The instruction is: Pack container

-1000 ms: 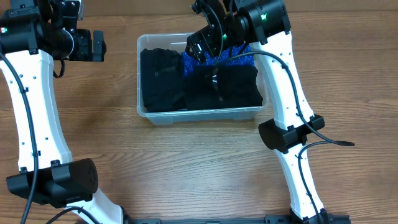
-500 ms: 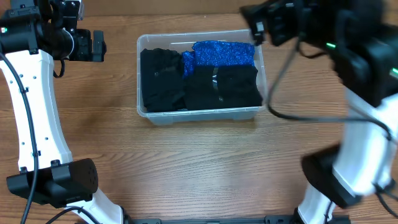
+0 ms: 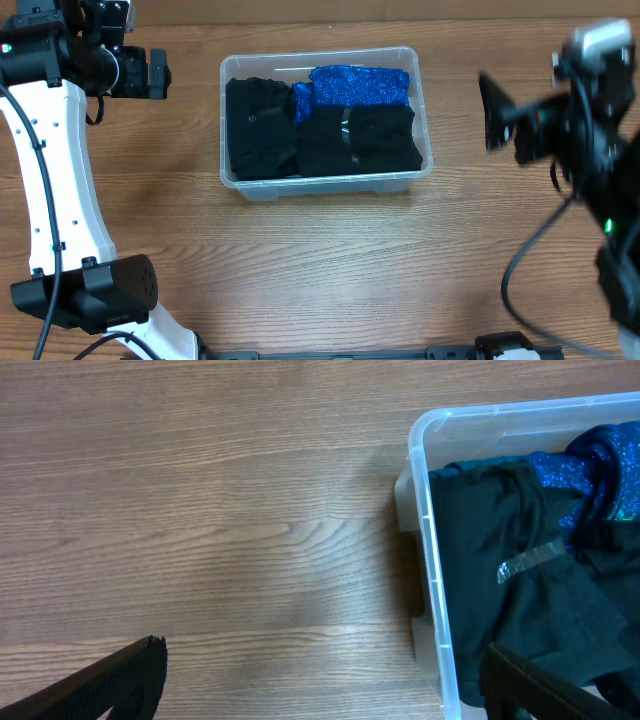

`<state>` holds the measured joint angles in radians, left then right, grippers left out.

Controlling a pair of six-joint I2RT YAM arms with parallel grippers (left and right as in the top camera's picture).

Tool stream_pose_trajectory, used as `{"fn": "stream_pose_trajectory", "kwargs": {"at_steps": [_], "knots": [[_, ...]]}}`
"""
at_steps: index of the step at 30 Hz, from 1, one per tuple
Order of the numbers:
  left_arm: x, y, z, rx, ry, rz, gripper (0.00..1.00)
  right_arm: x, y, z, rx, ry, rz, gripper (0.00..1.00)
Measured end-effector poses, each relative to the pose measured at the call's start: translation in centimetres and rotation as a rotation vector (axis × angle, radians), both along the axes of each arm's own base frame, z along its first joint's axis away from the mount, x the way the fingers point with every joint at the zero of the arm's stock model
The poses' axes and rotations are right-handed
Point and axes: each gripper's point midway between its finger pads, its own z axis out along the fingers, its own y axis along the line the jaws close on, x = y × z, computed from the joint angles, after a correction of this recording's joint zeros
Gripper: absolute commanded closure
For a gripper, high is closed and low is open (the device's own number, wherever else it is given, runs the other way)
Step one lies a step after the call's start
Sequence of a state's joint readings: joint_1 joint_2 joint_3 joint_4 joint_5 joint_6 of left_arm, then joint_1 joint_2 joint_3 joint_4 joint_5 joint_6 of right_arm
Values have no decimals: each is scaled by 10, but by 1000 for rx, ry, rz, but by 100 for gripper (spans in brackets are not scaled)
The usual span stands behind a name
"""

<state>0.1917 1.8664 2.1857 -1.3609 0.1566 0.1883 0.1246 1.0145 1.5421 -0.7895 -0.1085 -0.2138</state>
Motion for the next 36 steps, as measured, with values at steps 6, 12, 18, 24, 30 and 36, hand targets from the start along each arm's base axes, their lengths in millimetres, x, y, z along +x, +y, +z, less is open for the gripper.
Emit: {"fn": "stream_pose_trajectory", "kwargs": {"at_steps": [6, 12, 18, 24, 30, 36], "knots": [[0, 0, 0, 1, -1, 0, 0, -33, -6, -49, 16, -81, 7, 0], [0, 0, 0, 1, 0, 0, 0, -47, -18, -100, 19, -129, -31, 0], [0, 0, 0, 1, -1, 1, 0, -56, -23, -130, 49, -293, -45, 0], [0, 0, 0, 1, 0, 0, 0, -50, -22, -192, 124, -280, -46, 0], [0, 0, 0, 1, 0, 0, 0, -52, -22, -226, 149, -266, -48, 0], [0, 0, 0, 1, 0, 0, 0, -53, -23, -252, 152, -256, -52, 0]]}}
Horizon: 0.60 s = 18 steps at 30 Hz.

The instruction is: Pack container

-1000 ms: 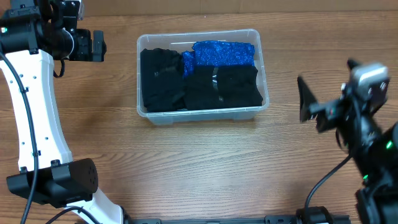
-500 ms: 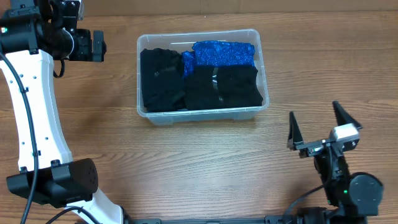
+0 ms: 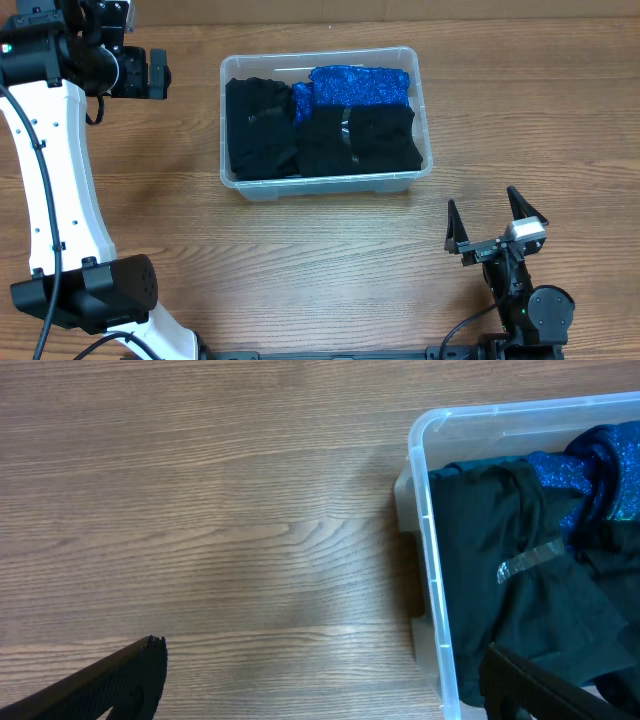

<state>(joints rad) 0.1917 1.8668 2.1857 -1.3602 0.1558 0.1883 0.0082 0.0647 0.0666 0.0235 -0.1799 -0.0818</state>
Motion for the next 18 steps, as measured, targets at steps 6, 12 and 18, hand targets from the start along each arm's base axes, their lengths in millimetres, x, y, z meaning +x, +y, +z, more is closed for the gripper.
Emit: {"fn": "stream_pose_trajectory", "kwargs": {"at_steps": [6, 12, 18], "knots": [[0, 0, 0, 0, 0, 0, 0, 2, 0, -40, 0, 116, -1, 0], [0, 0, 0, 0, 0, 0, 0, 3, -7, -44, 11, 134, -39, 0], [0, 0, 0, 0, 0, 0, 0, 3, -24, -40, 51, 118, -137, 0]]}}
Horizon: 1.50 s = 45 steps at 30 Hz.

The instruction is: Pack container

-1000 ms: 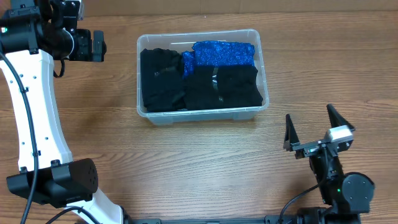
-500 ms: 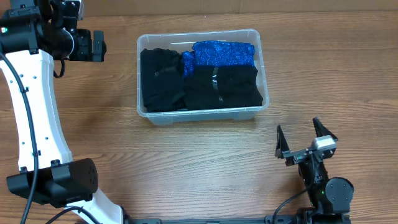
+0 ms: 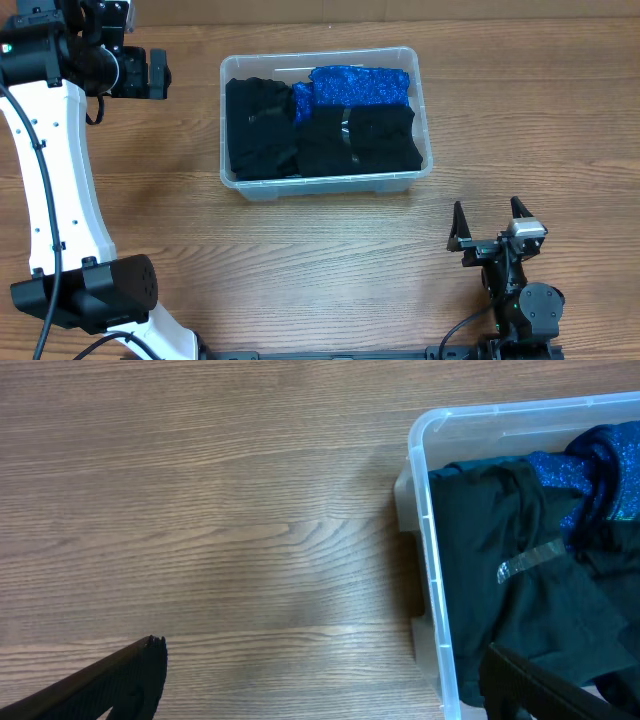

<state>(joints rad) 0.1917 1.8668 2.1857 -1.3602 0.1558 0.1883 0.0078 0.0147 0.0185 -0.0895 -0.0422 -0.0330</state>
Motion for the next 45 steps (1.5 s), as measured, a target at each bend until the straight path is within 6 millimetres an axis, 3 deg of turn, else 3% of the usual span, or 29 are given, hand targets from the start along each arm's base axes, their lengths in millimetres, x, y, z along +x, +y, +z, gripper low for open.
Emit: {"fn": "stream_pose_trajectory", "kwargs": {"at_steps": [24, 30, 32, 34, 36, 40, 42, 45], "knots": [[0, 0, 0, 2, 0, 1, 0, 0, -4, 0, 7, 1, -25, 0], [-3, 14, -2, 49, 17, 83, 0, 0, -4, 0, 6, 1, -25, 0], [9, 12, 15, 14, -69, 114, 0, 0, -4, 0, 6, 0, -26, 0], [7, 4, 32, -5, -125, 106, 0, 0, -5, 0, 6, 1, -28, 0], [-2, -12, 67, -16, -229, 73, 0, 0, -5, 0, 6, 1, -28, 0], [-46, -52, 174, -22, -569, -22, 0, 0, -5, 0, 6, 1, -28, 0], [-73, -67, 209, -22, -702, -65, 0, 0, -5, 0, 6, 0, -29, 0], [-99, -79, 214, -26, -766, -104, 0, 0, -5, 0, 7, 1, -30, 0]]}}
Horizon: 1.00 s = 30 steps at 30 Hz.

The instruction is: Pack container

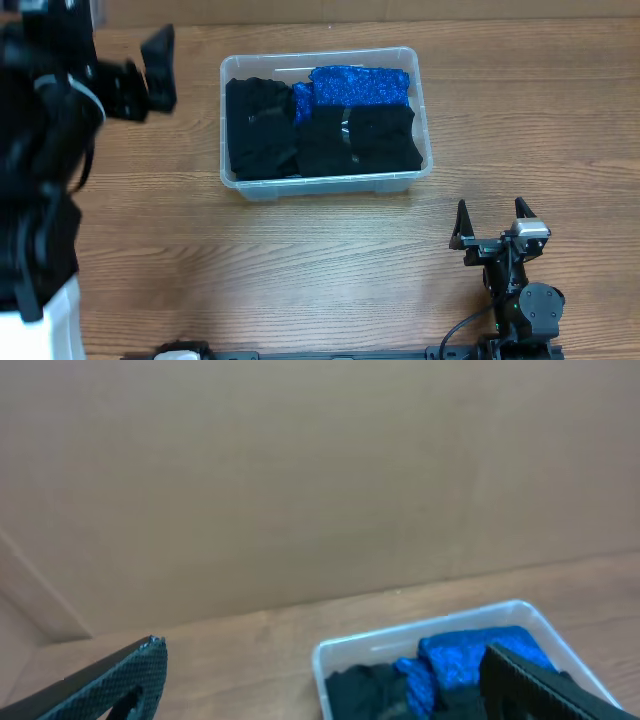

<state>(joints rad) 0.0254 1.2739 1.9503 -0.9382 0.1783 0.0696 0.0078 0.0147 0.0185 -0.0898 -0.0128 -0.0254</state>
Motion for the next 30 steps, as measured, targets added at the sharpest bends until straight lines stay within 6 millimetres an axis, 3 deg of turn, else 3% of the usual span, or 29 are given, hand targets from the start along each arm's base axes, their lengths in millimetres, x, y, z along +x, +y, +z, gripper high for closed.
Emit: {"fn": "stream_pose_trajectory", "kwargs": {"at_steps": [4, 8, 15, 16, 20, 24, 30], "knots": [[-4, 0, -40, 7, 2, -4, 0, 0, 0, 0, 0, 0, -2, 0], [-9, -1, -104, 9, 17, -7, 0, 0, 0, 1, 0, -2, -2, 0], [-50, -2, -184, 11, -70, -6, 0, 0, 0, 1, 0, -3, -2, 0], [-58, -2, -208, 11, -57, -7, 0, 0, 0, 1, 0, -3, -2, 0], [-74, -2, -252, 18, -110, -2, 0, 0, 0, 1, 0, -2, -2, 0], [-79, 2, -267, 27, -210, 22, 0, 0, 0, 1, -1, -3, -2, 0], [-83, 8, -309, 32, -234, 58, 0, 0, 0, 0, 0, -2, -2, 0]]}}
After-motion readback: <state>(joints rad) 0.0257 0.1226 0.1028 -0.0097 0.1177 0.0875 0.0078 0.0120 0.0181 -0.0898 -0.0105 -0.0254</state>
